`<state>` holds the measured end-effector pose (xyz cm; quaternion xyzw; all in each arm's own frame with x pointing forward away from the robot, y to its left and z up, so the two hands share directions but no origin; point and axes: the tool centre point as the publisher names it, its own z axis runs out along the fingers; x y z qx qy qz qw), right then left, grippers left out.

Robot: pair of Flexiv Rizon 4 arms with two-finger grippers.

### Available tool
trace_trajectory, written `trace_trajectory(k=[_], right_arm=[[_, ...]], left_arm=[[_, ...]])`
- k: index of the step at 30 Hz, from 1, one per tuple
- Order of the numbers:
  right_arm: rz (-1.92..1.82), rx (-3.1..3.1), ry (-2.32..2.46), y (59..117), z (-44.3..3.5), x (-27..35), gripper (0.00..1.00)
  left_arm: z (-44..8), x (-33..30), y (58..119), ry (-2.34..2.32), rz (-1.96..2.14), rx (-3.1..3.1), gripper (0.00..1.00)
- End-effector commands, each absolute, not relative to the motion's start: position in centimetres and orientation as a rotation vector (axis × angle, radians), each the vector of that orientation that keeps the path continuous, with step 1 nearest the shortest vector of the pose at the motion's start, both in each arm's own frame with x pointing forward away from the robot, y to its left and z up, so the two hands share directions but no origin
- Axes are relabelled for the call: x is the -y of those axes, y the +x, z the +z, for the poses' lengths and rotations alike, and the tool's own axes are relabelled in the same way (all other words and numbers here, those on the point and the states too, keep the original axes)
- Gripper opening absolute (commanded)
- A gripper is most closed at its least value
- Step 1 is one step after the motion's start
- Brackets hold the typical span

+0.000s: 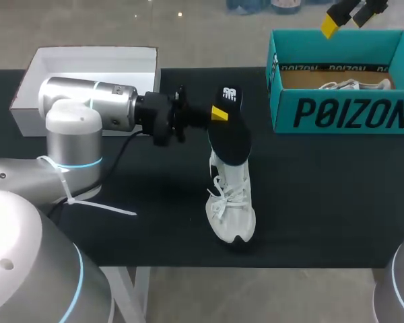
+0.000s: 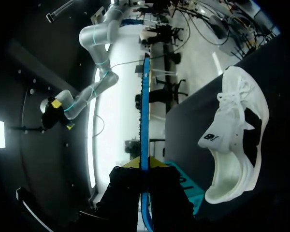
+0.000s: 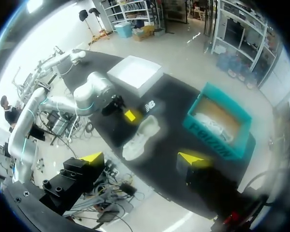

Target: Take the shoe out of the shoebox, open the shoe tongue, remove and reinsert the insole, then place the shoe into the shoebox

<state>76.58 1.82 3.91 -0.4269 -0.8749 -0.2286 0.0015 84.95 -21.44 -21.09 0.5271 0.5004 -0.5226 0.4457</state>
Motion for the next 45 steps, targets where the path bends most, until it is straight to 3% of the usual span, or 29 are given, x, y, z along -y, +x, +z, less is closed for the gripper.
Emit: trace_trajectory(k=[1, 9, 16, 31, 36, 45], right_arm=[[-0.711, 2.745, -1.341, 76.8, 4.0, -1.9, 1.00], [-0.711, 2.745, -1.341, 76.8, 4.0, -1.9, 1.00], [-0.711, 2.745, -1.341, 76.8, 4.0, -1.9, 1.00], [-0.711, 2.745, -1.341, 76.8, 4.0, -1.9, 1.00], [-0.711, 2.745, -1.341, 76.8, 4.0, -1.9, 1.00], [-0.711, 2.745, -1.341, 76.8, 4.0, -1.9, 1.00]], left_arm=[[-21.0, 21.5, 84.9, 1.309, -1.291, -1.243, 0.00], [-21.0, 21.5, 84.9, 1.309, -1.291, -1.243, 0.00], [-21.7, 21.8, 85.6, 0.978, -1.670, -1.454, 0.00], [-21.6, 22.0, 84.7, 0.488, -1.990, -2.119, 0.00], [-21.4, 21.1, 84.4, 0.125, -2.270, -2.227, 0.00], [-21.4, 21.1, 84.4, 0.125, -2.270, -2.227, 0.00]])
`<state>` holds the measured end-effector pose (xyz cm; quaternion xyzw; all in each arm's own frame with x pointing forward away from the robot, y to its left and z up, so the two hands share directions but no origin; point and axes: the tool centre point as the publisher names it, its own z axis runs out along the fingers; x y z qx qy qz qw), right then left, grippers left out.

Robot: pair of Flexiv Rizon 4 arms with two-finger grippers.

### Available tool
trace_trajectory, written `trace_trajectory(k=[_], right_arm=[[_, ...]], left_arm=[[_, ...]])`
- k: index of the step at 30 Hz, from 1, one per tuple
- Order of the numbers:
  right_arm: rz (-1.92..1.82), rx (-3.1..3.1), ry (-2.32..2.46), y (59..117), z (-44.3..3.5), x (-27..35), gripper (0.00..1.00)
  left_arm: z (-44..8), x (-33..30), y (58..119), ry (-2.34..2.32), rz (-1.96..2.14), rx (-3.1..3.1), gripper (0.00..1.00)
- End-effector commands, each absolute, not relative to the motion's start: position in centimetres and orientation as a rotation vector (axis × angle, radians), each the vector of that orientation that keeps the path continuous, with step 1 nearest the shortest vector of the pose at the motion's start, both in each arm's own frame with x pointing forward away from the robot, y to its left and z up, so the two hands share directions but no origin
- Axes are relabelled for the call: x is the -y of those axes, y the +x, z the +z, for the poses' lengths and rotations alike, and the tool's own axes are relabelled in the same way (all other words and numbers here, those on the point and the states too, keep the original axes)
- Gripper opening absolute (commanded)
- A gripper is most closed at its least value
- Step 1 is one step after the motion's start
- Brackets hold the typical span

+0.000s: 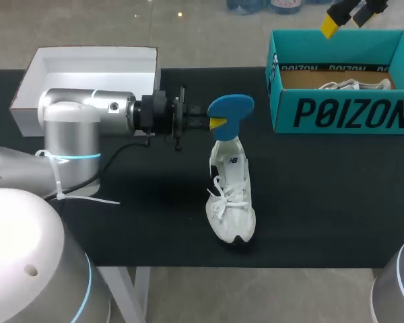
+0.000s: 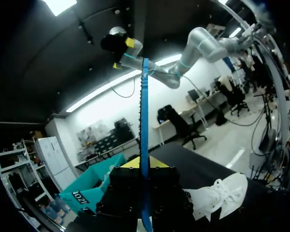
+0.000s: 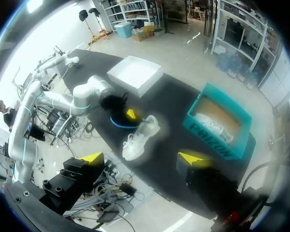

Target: Take the shoe out of the shoebox, open the shoe tongue, remove and reinsert the insole, then place the shoe into the shoebox

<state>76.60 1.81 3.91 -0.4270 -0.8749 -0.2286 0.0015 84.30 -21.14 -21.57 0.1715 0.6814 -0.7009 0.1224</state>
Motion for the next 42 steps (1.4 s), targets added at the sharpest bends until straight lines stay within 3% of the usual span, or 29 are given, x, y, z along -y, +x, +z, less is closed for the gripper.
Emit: trace_trajectory(k=[1, 12, 26, 42], right_arm=[[-0.711, 2.745, -1.341, 76.8, 4.0, -1.9, 1.00], [-0.711, 2.745, -1.341, 76.8, 4.0, -1.9, 1.00], [-0.711, 2.745, -1.341, 76.8, 4.0, -1.9, 1.00], [-0.711, 2.745, -1.341, 76.8, 4.0, -1.9, 1.00]], left_arm=[[-21.4, 21.1, 84.4, 0.125, -2.270, -2.227, 0.00], [-21.4, 21.1, 84.4, 0.125, -2.270, -2.227, 0.00], [-21.7, 20.3, 88.6, -0.750, -2.730, -2.431, 0.00], [-21.0, 21.0, 88.8, -1.305, -2.629, -2.486, 0.00]])
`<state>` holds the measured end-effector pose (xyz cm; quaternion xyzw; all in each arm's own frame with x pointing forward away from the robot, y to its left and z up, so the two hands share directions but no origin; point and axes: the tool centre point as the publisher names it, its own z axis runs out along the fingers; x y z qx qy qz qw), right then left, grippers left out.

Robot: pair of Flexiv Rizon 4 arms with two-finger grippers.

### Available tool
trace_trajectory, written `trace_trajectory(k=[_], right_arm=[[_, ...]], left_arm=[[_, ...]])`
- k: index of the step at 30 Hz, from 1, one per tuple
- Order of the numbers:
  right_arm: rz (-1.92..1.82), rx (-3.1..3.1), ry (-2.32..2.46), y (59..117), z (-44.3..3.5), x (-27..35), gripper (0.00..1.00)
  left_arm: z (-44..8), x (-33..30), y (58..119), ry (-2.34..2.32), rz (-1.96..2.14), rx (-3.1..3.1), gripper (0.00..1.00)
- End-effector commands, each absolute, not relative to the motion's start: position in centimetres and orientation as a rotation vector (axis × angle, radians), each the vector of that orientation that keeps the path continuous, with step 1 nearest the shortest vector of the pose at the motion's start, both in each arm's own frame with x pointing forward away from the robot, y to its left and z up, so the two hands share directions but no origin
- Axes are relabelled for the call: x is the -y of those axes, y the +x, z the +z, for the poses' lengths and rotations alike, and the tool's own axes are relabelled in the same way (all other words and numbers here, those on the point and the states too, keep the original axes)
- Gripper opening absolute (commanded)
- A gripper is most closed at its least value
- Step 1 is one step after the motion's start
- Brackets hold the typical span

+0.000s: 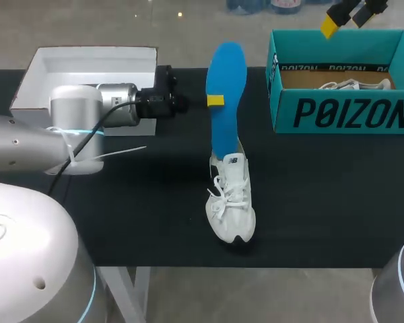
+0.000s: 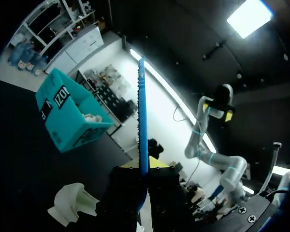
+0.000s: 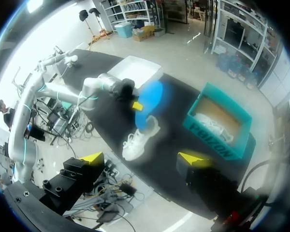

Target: Take the shoe out of the shoebox, open the shoe tongue, remove and reinsert the insole, then place the shoe into the shoebox

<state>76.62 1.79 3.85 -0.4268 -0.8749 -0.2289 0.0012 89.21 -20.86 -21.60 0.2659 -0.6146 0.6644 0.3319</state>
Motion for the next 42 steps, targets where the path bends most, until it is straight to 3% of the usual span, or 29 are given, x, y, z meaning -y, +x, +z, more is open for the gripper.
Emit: trace_trajectory(k=[1, 42], right_arm=[[-0.711, 2.745, -1.341, 76.8, 4.0, -1.9, 1.00], [-0.698, 2.745, -1.314, 76.9, 3.8, -2.0, 1.00]], left_arm=[[-20.9, 20.9, 88.9, 0.850, 1.664, 1.567, 0.00], [-19.4, 20.3, 90.9, 0.974, 1.557, 1.437, 0.00]])
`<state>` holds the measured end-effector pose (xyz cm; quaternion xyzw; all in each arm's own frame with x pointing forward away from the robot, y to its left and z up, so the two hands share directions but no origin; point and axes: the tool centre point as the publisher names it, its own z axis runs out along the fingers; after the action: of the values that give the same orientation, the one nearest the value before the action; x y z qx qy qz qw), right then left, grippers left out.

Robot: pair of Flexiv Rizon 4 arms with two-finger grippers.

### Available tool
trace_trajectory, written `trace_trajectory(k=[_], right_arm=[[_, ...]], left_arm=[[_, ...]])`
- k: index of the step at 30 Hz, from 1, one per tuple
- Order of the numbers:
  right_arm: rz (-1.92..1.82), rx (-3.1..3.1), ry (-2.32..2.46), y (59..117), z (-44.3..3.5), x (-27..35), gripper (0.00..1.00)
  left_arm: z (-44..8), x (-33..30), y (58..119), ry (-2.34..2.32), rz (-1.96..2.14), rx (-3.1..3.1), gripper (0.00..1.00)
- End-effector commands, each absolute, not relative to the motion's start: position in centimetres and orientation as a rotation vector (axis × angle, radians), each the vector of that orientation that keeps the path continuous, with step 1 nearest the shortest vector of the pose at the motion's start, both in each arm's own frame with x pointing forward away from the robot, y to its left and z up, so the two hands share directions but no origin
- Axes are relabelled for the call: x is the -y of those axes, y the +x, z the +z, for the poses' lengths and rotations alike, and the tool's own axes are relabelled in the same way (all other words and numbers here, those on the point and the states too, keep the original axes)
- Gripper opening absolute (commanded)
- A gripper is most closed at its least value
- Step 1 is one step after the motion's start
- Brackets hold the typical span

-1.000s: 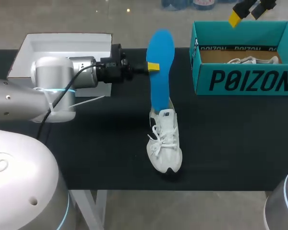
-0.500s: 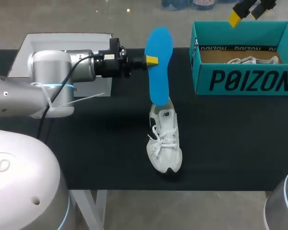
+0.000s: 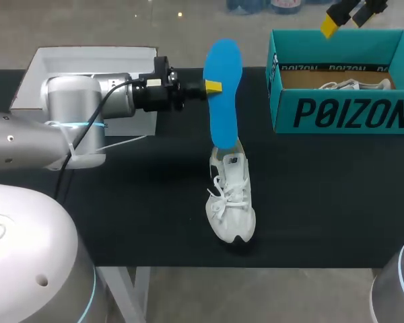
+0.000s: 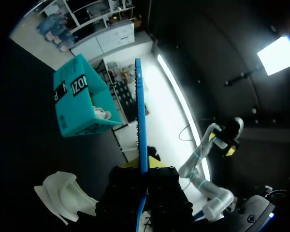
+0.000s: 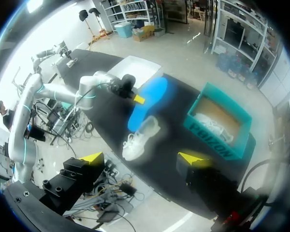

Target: Take the shoe out of the shoebox, open the shoe tongue, remove and reinsert the insole, then place the shoe into the shoebox

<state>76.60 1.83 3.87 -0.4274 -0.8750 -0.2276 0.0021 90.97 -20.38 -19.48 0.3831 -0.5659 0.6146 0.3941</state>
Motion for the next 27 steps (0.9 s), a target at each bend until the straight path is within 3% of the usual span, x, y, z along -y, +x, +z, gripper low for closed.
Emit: trace_trajectory(k=[1, 12, 27], right_arm=[[-0.696, 2.765, -1.304, 76.8, 3.6, -2.3, 1.00], [-0.703, 2.822, -1.359, 75.8, 4.1, -6.3, 1.00], [-0.747, 2.770, -1.434, 74.8, 4.4, -7.0, 1.00]], left_arm=[[-19.4, 20.3, 90.9, 0.974, 1.557, 1.437, 0.00], [-19.4, 20.3, 90.9, 0.974, 1.557, 1.437, 0.00], [-19.4, 20.3, 90.9, 0.974, 1.557, 1.437, 0.00]])
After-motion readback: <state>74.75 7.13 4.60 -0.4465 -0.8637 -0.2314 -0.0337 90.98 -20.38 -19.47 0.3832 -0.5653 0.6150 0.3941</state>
